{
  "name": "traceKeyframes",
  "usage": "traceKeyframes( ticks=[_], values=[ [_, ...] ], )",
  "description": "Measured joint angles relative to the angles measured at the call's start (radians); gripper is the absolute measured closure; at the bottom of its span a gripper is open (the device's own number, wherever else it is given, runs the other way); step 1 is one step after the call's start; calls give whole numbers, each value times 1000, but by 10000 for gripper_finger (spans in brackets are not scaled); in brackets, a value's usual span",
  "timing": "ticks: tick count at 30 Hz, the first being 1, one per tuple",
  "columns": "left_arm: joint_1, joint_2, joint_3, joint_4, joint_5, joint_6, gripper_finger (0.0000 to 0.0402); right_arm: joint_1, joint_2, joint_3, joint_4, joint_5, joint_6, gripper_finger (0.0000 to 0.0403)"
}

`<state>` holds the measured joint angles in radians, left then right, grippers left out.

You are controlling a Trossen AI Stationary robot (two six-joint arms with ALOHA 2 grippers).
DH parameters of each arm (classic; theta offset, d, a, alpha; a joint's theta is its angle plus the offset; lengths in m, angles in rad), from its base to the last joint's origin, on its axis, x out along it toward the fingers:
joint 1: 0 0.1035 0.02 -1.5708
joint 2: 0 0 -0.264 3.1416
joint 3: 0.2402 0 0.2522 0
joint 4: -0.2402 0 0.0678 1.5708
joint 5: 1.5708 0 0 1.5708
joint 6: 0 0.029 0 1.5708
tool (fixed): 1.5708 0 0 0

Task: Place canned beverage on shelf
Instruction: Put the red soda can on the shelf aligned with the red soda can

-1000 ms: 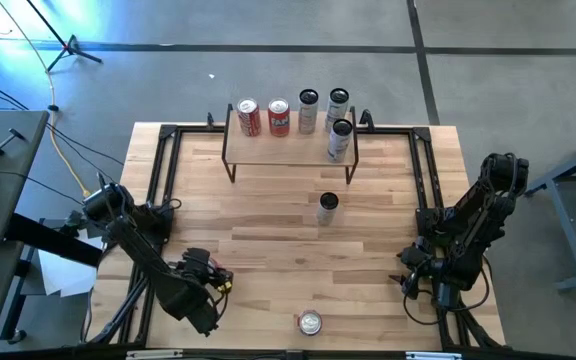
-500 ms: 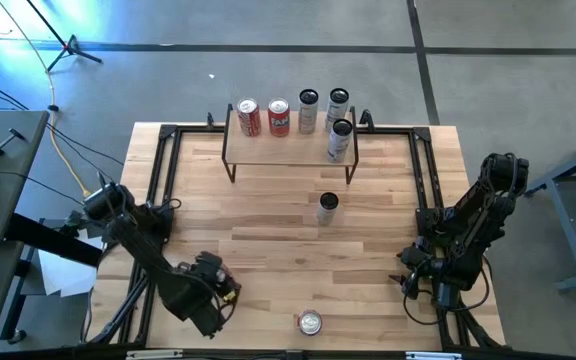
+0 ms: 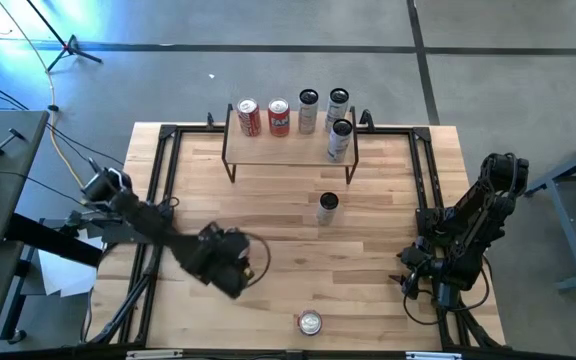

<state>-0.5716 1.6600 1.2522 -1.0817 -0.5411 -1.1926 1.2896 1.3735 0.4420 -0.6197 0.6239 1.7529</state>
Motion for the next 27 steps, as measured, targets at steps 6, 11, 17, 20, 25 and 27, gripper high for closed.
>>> traceKeyframes(
  ticks=[6, 11, 17, 20, 25, 27],
  values=[
    [135, -31, 0, 130, 2, 365, 128, 0, 0, 0, 0, 0, 0, 64],
    [263, -31, -6, 248, 158, 606, 128, 0, 0, 0, 0, 0, 0, 64],
    [387, -31, -19, 356, 324, 839, 128, 0, 0, 0, 0, 0, 0, 64],
    [437, -31, -19, 370, 408, 950, 127, 0, 0, 0, 0, 0, 0, 64],
    [497, -31, -19, 373, 519, 1121, 127, 0, 0, 0, 0, 0, 0, 64],
    [515, -31, -19, 374, 543, 1193, 127, 0, 0, 0, 0, 0, 0, 64]
  ],
)
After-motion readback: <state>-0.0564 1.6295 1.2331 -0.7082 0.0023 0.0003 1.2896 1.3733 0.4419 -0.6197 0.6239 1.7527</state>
